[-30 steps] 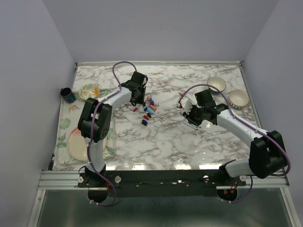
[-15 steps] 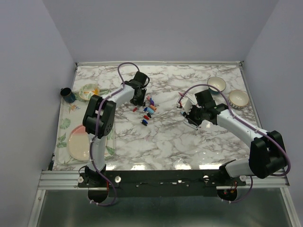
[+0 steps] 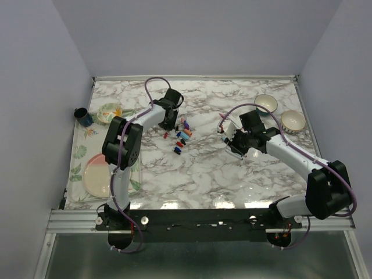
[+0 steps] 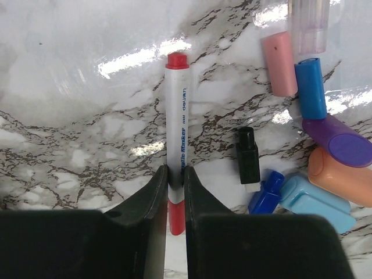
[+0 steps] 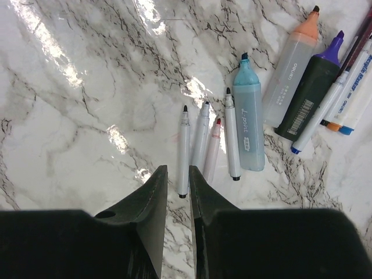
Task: Open the pen caps
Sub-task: Pass the pen from the left arm to the right
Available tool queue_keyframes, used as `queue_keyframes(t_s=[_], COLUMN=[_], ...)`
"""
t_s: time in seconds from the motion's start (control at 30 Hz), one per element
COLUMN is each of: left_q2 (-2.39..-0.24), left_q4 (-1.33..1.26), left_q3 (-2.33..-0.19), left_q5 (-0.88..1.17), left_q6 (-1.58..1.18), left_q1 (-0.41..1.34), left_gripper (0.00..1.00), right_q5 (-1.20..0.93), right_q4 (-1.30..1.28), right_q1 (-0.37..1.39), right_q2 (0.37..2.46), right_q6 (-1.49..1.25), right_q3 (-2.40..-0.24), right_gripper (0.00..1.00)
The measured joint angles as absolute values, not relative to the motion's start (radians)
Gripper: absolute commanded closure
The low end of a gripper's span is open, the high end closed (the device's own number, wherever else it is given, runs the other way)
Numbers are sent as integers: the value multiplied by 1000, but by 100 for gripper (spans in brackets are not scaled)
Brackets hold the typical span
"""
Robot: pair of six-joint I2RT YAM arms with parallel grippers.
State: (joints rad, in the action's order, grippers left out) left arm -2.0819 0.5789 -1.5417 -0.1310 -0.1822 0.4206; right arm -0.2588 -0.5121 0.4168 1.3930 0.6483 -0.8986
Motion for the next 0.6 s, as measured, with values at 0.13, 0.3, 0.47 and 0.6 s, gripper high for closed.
queue_keyframes(t_s=[0.13,0.3,0.47,0.6], left_q2=[-2029,-1822,-1608,-1498], left_q4=[545,506,400,266], left_q3=[-1467,-1324,-1221,-1068], left_q5=[-162,-168,-77,143], left_q6=[-188,-210,-264,-365], left_q1=[421,420,419,419], left_gripper=[100,100,100,100], right_q5=[-273,-318,-398,-506], right_q4=[-519,-524,-520,-503], right_q1=[413,410,410,410], right_q2=[1388,1344,1254,1118], right_q6=[650,664,697,764], right_q3=[-899,-899,-893,-831], right_gripper=[72,72,70,54])
